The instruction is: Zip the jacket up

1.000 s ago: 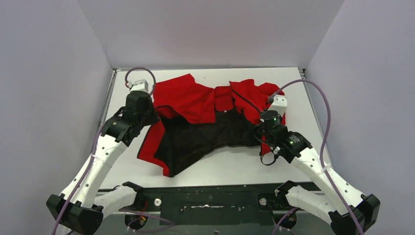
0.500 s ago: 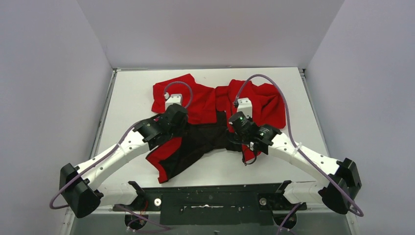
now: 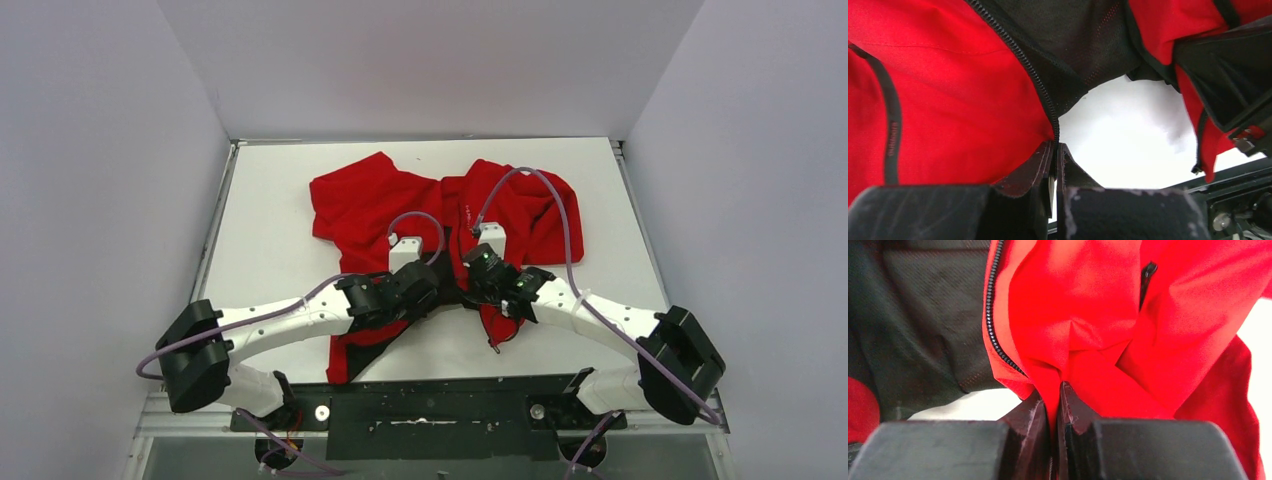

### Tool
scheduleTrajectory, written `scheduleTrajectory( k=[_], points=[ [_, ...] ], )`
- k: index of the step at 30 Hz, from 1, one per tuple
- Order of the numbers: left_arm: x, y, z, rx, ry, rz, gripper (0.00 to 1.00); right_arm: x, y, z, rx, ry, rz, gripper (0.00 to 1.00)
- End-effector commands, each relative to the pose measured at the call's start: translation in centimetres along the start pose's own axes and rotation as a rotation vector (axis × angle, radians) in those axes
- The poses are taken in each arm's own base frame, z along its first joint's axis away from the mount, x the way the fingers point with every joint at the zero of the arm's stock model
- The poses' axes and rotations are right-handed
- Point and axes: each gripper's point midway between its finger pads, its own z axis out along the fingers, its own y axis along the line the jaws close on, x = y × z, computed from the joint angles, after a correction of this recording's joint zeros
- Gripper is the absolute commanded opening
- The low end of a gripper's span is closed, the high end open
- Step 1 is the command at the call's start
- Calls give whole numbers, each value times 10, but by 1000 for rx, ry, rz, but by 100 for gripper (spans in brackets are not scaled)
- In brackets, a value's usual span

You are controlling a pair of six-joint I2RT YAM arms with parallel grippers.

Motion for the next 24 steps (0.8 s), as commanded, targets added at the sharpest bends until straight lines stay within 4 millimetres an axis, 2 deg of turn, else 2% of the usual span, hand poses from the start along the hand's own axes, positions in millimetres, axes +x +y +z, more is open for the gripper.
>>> scheduleTrajectory(
  k=[1, 2, 10, 13, 17, 18, 20, 22, 24],
  points=[
    [-3, -41, 4, 163, -17, -148, 0, -3, 12, 5, -119, -36, 144, 7],
    [1, -42, 7, 170, -11, -158, 0, -1, 12, 6, -137, -34, 159, 12],
    [31, -73, 24, 303, 108, -210, 0, 3, 10, 14, -220, -20, 230, 28],
    [42, -82, 33, 332, 153, -230, 0, 6, 7, 22, -217, -13, 263, 35],
    [49, -92, 40, 362, 185, -269, 0, 11, 8, 28, -231, 4, 304, 39],
    [44, -99, 39, 399, 174, -283, 0, 13, 6, 29, -227, 8, 309, 40],
    [40, -106, 36, 440, 166, -297, 5, 11, 1, 31, -214, 1, 326, 44],
    [35, -107, 34, 448, 155, -298, 19, 6, -4, 30, -204, -15, 345, 52],
    [28, -102, 33, 423, 135, -286, 29, -1, -6, 27, -206, -36, 353, 55]
  ],
)
